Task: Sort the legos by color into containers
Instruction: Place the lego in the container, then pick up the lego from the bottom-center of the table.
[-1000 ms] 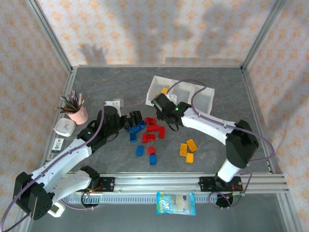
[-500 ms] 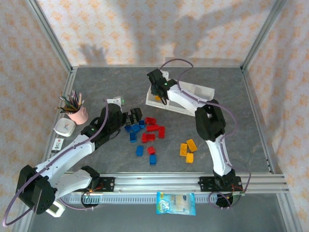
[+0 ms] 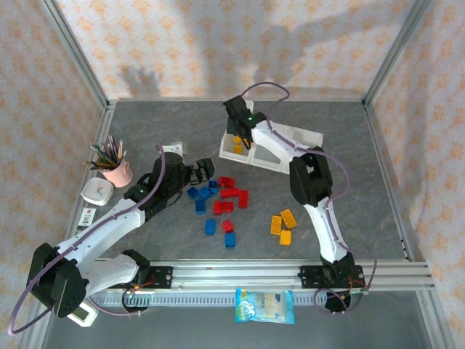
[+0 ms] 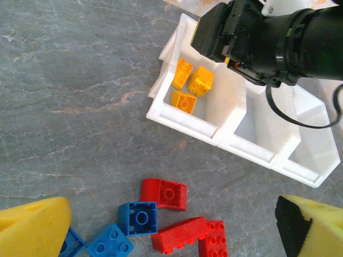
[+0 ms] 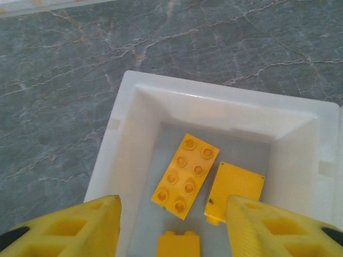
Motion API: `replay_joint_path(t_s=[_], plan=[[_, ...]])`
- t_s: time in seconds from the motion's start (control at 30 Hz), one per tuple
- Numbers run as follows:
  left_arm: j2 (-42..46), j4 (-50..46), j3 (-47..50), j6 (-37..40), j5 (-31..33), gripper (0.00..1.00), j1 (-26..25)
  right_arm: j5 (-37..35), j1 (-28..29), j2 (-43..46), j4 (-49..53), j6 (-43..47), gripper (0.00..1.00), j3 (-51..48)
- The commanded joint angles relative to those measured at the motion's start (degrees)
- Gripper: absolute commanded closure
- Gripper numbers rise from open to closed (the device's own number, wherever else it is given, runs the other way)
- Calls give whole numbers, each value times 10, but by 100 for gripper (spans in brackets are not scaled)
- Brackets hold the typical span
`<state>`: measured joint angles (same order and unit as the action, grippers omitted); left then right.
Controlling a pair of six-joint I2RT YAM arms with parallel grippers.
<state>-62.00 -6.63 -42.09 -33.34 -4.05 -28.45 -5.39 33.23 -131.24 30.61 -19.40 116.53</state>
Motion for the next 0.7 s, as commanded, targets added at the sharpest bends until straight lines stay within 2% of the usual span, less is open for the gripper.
replay_joint_path(t_s=[0.0,0.23,0.37,0.67], plan=[[6,9,-11,0,-20,1,1,25,6,111,-8,2,44,-65],[4,9,-4,1,-58,1,-22,40,10,291,-18,-18,37,-296],[7,15,11,-27,-64,1,-48,36,10,385,-3,-43,34,-421],[-3,59,51,-77,-60,1,-123,31,14,530,74,-133,27,-621]])
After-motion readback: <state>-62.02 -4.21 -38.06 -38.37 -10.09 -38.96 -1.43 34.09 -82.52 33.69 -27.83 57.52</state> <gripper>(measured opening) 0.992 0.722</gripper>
